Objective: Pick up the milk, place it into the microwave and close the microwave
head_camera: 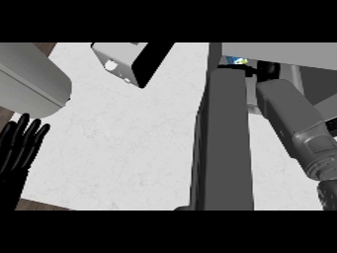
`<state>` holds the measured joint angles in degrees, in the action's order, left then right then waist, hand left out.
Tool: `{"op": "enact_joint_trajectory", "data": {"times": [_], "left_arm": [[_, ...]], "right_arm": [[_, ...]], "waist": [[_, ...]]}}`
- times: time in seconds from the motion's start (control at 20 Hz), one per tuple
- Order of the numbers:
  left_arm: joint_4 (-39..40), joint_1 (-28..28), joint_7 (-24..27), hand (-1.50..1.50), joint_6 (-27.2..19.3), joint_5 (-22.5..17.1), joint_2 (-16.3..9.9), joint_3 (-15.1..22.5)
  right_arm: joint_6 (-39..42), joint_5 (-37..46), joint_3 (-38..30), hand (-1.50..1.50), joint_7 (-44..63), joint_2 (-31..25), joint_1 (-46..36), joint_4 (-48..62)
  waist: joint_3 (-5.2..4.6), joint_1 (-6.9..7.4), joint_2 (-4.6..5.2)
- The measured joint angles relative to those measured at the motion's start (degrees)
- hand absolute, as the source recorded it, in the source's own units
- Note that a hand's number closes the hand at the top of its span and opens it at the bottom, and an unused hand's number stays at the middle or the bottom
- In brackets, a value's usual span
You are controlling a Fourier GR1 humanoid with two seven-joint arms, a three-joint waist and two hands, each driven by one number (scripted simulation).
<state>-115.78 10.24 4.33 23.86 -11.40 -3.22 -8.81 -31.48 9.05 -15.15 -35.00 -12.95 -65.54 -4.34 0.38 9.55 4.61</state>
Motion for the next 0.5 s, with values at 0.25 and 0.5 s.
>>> {"op": "enact_joint_trajectory", "data": {"times": [0.25, 0.5], "left_arm": [[-0.3, 0.3, 0.2, -1.5, -0.3, 1.3, 0.8, 1.4], [-0.4, 0.3, -0.3, -1.5, -1.0, 2.8, 1.8, 3.0]], "right_arm": [[1.6, -0.3, -0.4, -1.5, -0.3, -1.2, 0.7, 0.0], [2.9, -0.5, -0.8, -1.5, -1.8, -1.6, 2.4, -0.1]], "waist": [[-0.01, -0.32, -0.27], [-0.01, -1.14, -0.62]]}}
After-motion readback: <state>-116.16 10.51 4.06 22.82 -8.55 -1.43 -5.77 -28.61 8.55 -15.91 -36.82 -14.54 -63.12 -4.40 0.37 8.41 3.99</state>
